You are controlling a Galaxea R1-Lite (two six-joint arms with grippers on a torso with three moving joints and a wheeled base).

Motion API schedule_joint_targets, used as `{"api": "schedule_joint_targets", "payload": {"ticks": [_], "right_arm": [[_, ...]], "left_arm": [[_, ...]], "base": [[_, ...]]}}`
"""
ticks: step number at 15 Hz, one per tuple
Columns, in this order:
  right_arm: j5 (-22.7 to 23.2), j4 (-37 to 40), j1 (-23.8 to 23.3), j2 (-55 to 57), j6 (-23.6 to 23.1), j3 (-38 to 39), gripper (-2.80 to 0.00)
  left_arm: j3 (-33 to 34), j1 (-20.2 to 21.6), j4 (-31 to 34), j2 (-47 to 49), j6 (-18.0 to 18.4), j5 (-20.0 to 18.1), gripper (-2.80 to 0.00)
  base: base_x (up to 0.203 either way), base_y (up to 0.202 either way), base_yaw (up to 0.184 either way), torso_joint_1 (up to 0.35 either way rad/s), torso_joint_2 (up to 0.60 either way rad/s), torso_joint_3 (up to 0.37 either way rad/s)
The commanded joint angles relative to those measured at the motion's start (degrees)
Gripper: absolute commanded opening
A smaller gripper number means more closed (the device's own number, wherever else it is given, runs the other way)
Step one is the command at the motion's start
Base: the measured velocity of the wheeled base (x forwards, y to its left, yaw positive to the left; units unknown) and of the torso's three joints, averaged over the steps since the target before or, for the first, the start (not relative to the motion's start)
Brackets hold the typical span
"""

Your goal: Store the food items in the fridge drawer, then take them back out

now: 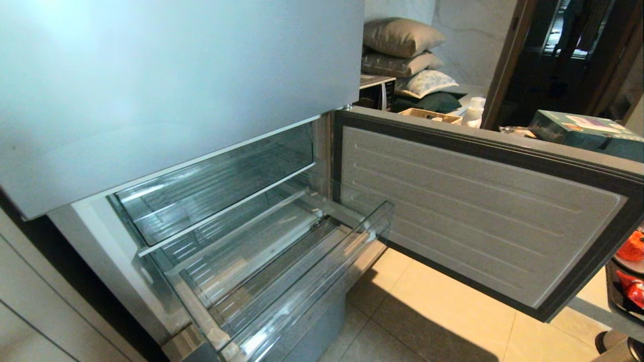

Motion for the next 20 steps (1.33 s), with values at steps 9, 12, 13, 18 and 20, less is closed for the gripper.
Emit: {"api": "schedule_joint_targets", "payload": {"ticks": [9,12,13,18,20], "right_arm": [[-5.9,5.7,19.3,-66.7,-3.3,38.4,-2.8],[-11.0,19.9,32.1,-82.9,-8.8,44.2,-2.8],[-12.0,25.7,33.9,-86.3,-9.9,45.2,-2.8],[-14.0,47.3,41.6,-87.9,-15.0,47.2,-2.8],[-14.3,47.0,43.8,-90.5,-15.0,47.3,-2.8]], "left_arm": [[0.1,0.0,0.0,0.1,0.0,0.0,-2.8],[0.1,0.0,0.0,0.1,0.0,0.0,-2.8],[0.1,0.0,0.0,0.1,0.0,0.0,-2.8],[0.1,0.0,0.0,0.1,0.0,0.0,-2.8],[0.1,0.0,0.0,0.1,0.0,0.0,-2.8]], "base": [[0.0,0.0,0.0,0.0,0.0,0.0],[0.0,0.0,0.0,0.0,0.0,0.0],[0.0,0.0,0.0,0.0,0.0,0.0],[0.0,0.0,0.0,0.0,0.0,0.0],[0.0,0.0,0.0,0.0,0.0,0.0]]}}
